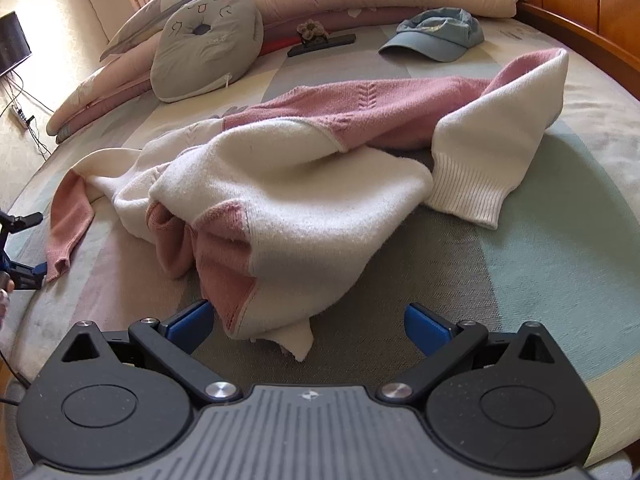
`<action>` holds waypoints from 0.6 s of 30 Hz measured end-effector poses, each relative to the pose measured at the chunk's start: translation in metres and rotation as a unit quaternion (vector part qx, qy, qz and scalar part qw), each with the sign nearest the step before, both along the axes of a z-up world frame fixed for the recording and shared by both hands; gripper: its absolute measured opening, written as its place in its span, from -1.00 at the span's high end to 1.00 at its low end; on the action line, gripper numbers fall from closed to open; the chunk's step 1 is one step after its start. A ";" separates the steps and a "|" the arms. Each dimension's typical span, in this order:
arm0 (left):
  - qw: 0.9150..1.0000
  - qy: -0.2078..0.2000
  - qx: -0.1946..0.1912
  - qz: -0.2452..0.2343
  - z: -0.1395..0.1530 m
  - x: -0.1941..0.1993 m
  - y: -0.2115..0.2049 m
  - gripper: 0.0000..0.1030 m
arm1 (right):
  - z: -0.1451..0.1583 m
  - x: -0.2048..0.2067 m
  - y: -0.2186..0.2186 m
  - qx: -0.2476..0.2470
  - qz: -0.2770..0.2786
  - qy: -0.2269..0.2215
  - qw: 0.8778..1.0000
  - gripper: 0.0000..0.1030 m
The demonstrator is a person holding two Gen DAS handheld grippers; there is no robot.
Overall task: Fold clothes
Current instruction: 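Lift the pink sleeve cuff with the left gripper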
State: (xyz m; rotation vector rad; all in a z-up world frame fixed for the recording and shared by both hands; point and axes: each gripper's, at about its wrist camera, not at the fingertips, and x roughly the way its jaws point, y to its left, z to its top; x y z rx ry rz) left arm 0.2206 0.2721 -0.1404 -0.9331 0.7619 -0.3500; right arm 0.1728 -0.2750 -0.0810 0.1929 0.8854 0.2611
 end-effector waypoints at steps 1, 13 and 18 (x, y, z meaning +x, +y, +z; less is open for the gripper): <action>1.000 0.002 0.007 -0.007 0.001 0.002 -0.001 -0.97 | 0.000 0.000 0.001 0.000 0.001 -0.001 1.000 -1.00; 0.995 0.000 0.072 0.070 0.000 0.001 -0.010 0.21 | 0.000 -0.008 -0.003 0.007 -0.004 0.000 1.000 -1.00; 0.992 0.004 0.096 0.082 -0.003 -0.003 -0.015 0.34 | -0.001 -0.006 -0.005 0.011 -0.012 0.004 1.000 -1.00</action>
